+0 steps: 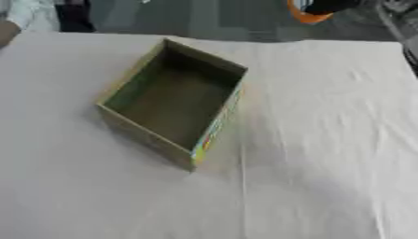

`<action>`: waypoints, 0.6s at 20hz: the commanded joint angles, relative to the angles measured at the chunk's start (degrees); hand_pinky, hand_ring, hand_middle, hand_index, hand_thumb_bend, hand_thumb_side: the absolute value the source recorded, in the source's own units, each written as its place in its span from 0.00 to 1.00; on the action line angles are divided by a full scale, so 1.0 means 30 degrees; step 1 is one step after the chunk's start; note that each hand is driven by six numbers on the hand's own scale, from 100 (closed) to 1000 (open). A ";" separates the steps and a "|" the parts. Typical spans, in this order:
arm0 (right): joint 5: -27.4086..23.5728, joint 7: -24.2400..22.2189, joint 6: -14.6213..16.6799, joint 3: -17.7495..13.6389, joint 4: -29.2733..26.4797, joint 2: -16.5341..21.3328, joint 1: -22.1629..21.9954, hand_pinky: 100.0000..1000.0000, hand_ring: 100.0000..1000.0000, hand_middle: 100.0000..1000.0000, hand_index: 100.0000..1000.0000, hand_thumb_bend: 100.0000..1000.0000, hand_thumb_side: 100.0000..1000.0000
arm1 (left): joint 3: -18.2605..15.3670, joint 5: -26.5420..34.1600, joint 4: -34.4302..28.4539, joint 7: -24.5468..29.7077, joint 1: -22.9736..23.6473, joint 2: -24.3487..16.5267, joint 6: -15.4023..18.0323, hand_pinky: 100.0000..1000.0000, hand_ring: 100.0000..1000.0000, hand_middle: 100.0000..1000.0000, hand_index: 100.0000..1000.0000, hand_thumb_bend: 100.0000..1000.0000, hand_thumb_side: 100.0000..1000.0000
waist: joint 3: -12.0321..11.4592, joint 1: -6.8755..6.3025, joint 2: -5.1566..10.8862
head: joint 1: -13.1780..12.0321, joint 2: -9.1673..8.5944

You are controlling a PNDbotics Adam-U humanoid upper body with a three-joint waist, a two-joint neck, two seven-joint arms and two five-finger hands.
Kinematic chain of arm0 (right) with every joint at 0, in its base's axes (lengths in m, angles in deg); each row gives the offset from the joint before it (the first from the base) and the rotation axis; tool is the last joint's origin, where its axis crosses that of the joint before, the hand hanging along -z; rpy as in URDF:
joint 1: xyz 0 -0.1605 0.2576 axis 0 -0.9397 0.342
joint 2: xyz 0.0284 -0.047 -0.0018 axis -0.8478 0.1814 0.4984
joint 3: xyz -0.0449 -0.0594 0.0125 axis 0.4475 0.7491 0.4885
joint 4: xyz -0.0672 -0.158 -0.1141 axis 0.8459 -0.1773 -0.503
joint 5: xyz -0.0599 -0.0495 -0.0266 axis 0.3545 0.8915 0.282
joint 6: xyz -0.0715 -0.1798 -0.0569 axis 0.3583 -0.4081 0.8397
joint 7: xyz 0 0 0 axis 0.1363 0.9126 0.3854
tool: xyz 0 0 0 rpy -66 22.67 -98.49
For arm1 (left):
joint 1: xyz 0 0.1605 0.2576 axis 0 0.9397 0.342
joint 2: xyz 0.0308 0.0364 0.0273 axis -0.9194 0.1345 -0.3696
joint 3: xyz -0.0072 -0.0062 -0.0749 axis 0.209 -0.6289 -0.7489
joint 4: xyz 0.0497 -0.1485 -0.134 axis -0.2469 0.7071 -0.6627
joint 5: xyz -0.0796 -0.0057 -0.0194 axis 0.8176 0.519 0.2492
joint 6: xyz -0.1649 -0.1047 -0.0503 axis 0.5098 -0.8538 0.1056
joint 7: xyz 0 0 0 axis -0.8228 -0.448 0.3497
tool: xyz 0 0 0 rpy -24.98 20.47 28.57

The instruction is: Pick up objects on the table and place them in the box.

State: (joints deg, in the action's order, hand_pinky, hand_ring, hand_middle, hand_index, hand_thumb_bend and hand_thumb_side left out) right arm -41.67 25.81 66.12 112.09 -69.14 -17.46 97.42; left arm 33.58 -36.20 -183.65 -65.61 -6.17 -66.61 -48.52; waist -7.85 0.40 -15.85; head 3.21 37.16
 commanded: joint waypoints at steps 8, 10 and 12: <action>-0.0213 -0.0452 0.0311 0.0745 0.0197 -0.2755 0.1051 0.58 0.65 0.27 0.19 0.00 0.18 | 0.0038 0.0120 -0.0310 0.0247 -0.0663 -0.0179 0.0123 0.77 0.75 0.72 0.89 0.00 0.92 | -0.0388 0.0011 0.0401 | 0.0503 0.0017; -0.0149 -0.0470 0.0366 0.0905 0.0419 -0.3416 0.1122 0.58 0.65 0.27 0.19 0.00 0.18 | 0.0076 0.0137 -0.0310 0.0295 -0.0778 -0.0133 0.0163 0.77 0.75 0.72 0.89 0.00 0.92 | -0.0490 0.0008 0.0351 | 0.0708 0.0035; -0.0049 -0.0483 0.0464 0.1111 0.0739 -0.3982 0.1171 0.58 0.65 0.27 0.19 0.00 0.18 | 0.0105 0.0141 -0.0310 0.0341 -0.0890 -0.0083 0.0217 0.77 0.75 0.72 0.89 0.00 0.92 | -0.0591 0.0017 0.0290 | 0.0863 0.0034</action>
State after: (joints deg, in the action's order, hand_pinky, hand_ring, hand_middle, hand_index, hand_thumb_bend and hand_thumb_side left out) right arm -42.02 24.37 67.19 115.61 -66.96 -28.99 99.35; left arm 33.97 -35.98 -183.65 -64.85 -7.84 -66.07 -47.97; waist -9.58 0.65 -15.97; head 5.40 37.17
